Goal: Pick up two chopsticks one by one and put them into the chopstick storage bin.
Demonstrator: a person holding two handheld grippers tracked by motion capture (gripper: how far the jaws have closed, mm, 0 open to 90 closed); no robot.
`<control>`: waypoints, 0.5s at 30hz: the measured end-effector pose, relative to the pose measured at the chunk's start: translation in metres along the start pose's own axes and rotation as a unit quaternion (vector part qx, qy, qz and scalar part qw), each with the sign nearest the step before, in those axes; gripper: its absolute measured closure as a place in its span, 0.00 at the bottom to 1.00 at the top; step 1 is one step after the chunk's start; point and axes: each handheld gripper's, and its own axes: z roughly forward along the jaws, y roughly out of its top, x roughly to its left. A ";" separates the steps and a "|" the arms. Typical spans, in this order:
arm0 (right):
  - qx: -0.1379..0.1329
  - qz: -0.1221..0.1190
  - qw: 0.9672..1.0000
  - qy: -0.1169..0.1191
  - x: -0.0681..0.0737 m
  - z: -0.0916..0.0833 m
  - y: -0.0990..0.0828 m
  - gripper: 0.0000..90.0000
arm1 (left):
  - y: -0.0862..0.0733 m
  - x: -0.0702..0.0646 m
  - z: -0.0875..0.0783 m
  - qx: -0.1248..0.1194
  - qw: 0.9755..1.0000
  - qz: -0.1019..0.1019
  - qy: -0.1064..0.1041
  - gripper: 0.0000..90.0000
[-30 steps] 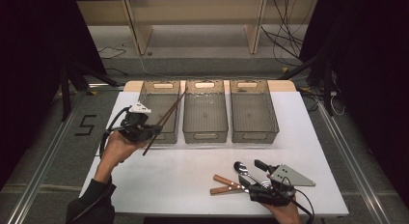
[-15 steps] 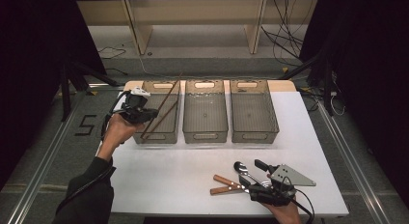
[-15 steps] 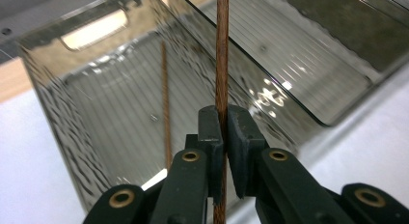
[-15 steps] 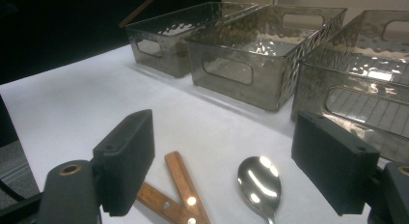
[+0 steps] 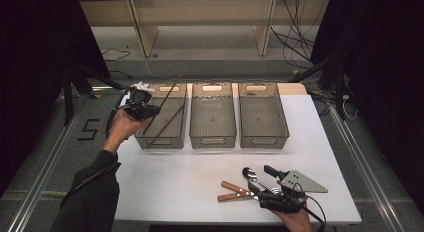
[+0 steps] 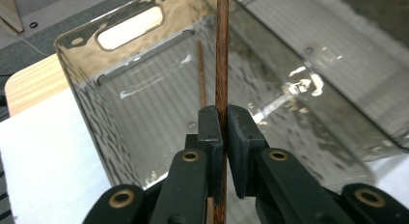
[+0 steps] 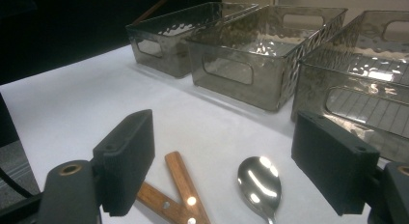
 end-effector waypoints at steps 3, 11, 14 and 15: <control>0.001 -0.002 1.000 0.000 0.000 0.000 0.000 0.27 | -0.003 0.005 0.007 0.008 1.000 -0.006 0.007 0.94; 0.002 -0.001 1.000 0.001 0.001 0.000 0.000 0.27 | -0.013 0.012 0.020 0.015 1.000 -0.020 0.014 0.94; 0.001 -0.001 1.000 0.001 0.001 0.000 0.000 0.27 | -0.017 0.013 0.023 0.021 0.999 -0.022 0.012 0.94; 0.002 -0.001 1.000 0.001 0.000 0.000 0.000 0.27 | -0.018 0.013 0.024 0.020 0.999 -0.025 0.012 0.93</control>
